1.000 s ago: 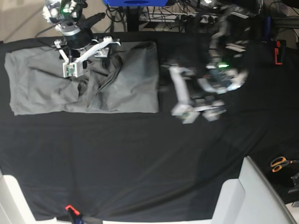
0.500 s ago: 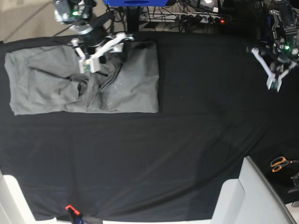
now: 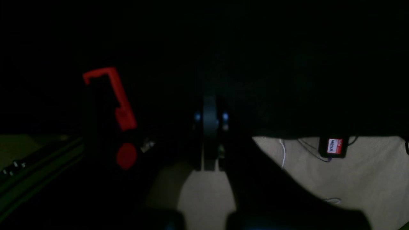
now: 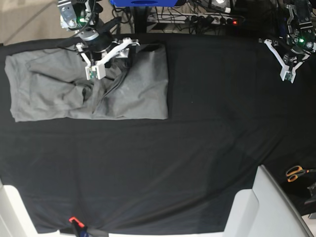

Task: Fold the T-shirt properly
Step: 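Release the shirt with the left gripper and lift it away, then release the shirt with the right gripper and withdraw it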

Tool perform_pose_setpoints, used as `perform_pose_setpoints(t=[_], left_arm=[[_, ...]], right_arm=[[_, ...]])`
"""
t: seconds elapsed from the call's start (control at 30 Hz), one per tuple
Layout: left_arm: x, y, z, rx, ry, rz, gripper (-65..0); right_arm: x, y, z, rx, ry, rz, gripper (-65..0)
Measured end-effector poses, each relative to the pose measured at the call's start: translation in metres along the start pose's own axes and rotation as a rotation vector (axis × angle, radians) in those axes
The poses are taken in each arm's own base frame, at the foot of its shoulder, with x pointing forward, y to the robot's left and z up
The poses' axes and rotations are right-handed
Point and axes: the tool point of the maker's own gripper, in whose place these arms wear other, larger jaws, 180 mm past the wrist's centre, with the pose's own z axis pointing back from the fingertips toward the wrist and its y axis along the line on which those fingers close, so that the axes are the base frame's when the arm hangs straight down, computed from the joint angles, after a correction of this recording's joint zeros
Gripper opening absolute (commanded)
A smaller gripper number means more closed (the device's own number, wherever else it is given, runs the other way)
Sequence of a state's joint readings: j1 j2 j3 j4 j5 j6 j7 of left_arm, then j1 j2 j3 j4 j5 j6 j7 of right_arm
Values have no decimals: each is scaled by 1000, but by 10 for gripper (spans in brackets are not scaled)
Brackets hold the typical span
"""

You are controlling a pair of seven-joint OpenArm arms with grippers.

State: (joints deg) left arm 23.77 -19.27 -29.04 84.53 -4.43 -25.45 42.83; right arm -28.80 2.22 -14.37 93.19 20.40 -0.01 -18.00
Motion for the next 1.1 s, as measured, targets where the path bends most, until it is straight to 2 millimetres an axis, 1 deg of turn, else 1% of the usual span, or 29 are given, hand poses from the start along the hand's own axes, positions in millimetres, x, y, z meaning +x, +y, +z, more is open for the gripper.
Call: perform_pose_setpoints(t=[0.03, 0.07, 0.1, 0.13, 0.17, 0.2, 0.23, 0.3, 0.4, 0.57, 0.63, 0.7, 0.77, 0.83, 0.97, 1.1], left_arm=[[0, 0, 0, 0, -1, 1, -650], [0, 0, 0, -1, 1, 0, -650], [0, 0, 0, -1, 1, 0, -650], [0, 0, 0, -1, 1, 0, -650], [0, 0, 0, -1, 1, 0, -650], [0, 0, 0, -1, 1, 1, -650], [0, 0, 0, -1, 0, 1, -650], [1, 0, 0, 0, -1, 1, -650], [1, 0, 0, -1, -2, 1, -650], [1, 0, 0, 0, -3, 1, -650], [1, 0, 0, 0, -4, 1, -650], [1, 0, 0, -1, -5, 1, -650], [2, 0, 0, -1, -5, 1, -650], [2, 0, 0, 0, -5, 1, -650], [1, 0, 0, 0, -5, 1, -650], [2, -1, 0, -1, -5, -1, -650]], right_arm=[[0, 1, 0, 2, 0, 1, -293], [-1, 1, 0, 3, 3, 1, -333], [0, 1, -1, 4, 1, 1, -392], [1, 1, -1, 3, 0, 0, -467], [2, 1, -1, 4, -2, 1, -566], [2, -1, -1, -2, -2, 3, -642], [2, -1, -1, -5, -3, 1, -650], [-1, -2, 0, -6, 13, 2, -635], [-5, 1, 3, -2, 42, 2, -645], [7, 11, 17, 20, 24, 5, -645], [6, 13, 19, 24, 41, 7, -645], [5, 6, 20, 8, 57, -7, -645], [9, -11, 23, -54, 49, -38, -645], [15, -22, 26, -91, 30, -39, -645], [14, -25, 28, -96, 37, -28, -645], [15, -37, 30, -146, 36, -45, -645]])
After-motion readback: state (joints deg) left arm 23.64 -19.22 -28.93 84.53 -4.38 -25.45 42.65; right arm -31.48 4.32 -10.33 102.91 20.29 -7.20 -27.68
